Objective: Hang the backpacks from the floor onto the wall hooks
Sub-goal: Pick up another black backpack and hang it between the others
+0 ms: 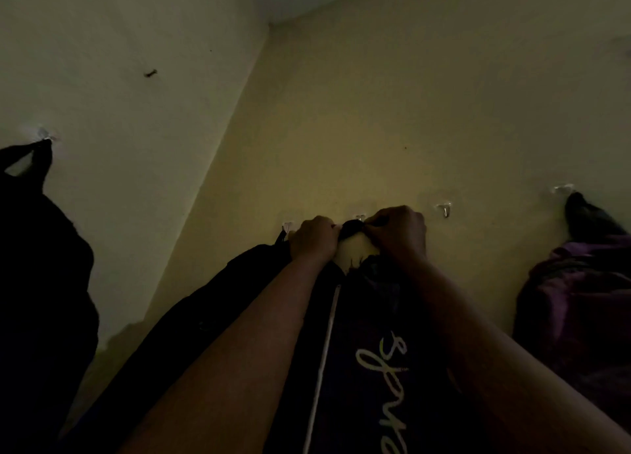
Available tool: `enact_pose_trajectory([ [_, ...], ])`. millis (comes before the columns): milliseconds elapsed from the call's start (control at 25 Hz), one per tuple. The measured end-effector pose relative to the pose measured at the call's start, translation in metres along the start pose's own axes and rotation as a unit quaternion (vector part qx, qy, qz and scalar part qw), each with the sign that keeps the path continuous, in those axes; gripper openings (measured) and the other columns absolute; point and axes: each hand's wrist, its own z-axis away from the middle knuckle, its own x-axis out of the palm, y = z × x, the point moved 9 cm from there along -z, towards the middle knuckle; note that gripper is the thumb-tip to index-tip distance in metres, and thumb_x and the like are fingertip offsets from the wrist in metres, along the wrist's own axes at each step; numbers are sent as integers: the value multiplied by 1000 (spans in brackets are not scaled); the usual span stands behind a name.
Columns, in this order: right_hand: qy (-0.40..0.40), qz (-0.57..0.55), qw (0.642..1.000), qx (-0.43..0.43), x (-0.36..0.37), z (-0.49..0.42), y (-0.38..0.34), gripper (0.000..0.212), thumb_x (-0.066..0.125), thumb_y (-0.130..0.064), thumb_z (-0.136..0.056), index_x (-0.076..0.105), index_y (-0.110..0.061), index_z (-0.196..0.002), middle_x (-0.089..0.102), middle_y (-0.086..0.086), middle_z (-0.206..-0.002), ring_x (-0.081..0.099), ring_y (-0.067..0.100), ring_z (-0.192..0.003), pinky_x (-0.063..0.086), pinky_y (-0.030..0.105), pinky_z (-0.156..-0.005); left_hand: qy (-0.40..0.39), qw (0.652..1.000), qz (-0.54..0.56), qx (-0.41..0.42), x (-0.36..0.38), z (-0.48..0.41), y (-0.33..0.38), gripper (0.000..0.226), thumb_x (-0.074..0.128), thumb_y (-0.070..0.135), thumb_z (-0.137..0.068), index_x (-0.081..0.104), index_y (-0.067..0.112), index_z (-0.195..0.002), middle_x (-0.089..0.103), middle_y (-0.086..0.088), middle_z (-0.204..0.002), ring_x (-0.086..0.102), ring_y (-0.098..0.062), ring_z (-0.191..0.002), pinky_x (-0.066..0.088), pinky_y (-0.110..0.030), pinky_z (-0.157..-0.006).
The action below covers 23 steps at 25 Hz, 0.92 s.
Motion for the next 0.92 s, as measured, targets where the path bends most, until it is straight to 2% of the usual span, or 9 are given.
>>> enact_pose_trajectory([
  [160,-45,13,999,0,2,15,-2,25,64,-15,-84,72,-10,-107,72,13,-110,65,28,-103,48,28,-84,5,999,50,-16,-7,17,-1,43,42,36,-95,67,1,-92,68,-22,-101,61,-35,-101,44,-40,-89],
  [240,-82,7,997,16,5,23,-3,30,59,-13,-86,68,-13,-115,69,11,-118,63,27,-108,48,28,-88,-16,992,111,-55,-11,24,-7,41,44,36,-95,65,3,-86,64,-20,-88,60,-29,-93,44,-33,-76],
  [320,-132,-12,990,46,-1,35,-5,36,53,-10,-88,63,-13,-122,66,11,-123,61,28,-112,46,26,-87,-46,980,172,-91,-17,33,-8,33,45,34,-94,58,7,-80,55,-11,-73,55,-24,-78,35,-26,-60],
  [480,-237,-40,970,47,-18,71,-24,42,46,-14,-93,49,-5,-134,61,19,-126,60,29,-101,47,28,-74,-48,945,286,-150,-43,64,-3,22,48,29,-92,62,12,-93,60,-11,-97,56,-22,-88,43,-25,-70],
  [560,-255,-85,962,52,-34,92,-32,47,43,-20,-95,40,-8,-141,61,18,-126,59,23,-84,40,20,-58,-40,940,288,-176,-57,99,12,28,46,25,-93,61,11,-111,61,-12,-109,57,-24,-94,43,-24,-65],
  [640,-245,-183,948,88,-64,116,-34,46,41,-23,-96,42,-11,-140,62,14,-125,56,17,-76,37,8,-48,-31,935,292,-201,-71,140,34,34,44,28,-93,57,10,-120,61,-13,-119,60,-28,-101,45,-27,-70],
  [720,-219,-279,927,126,-102,138,-36,41,42,-26,-96,48,-13,-135,62,9,-125,58,16,-91,45,11,-66,-19,925,306,-223,-89,180,59,40,41,33,-95,52,12,-128,59,-8,-121,58,-24,-97,44,-28,-74],
  [800,-238,-323,902,157,-128,164,-38,39,43,-31,-96,52,-15,-130,62,4,-120,57,16,-98,48,27,-87,8,916,315,-248,-108,221,78,43,38,37,-96,49,15,-131,55,-4,-119,54,-14,-87,43,-26,-71],
  [920,-333,-370,838,223,-148,215,-34,49,41,-43,-95,45,-17,-136,60,2,-123,57,18,-105,45,34,-98,55,916,282,-280,-136,286,95,46,39,41,-95,47,17,-134,51,-5,-136,52,-17,-110,43,-32,-93],
])
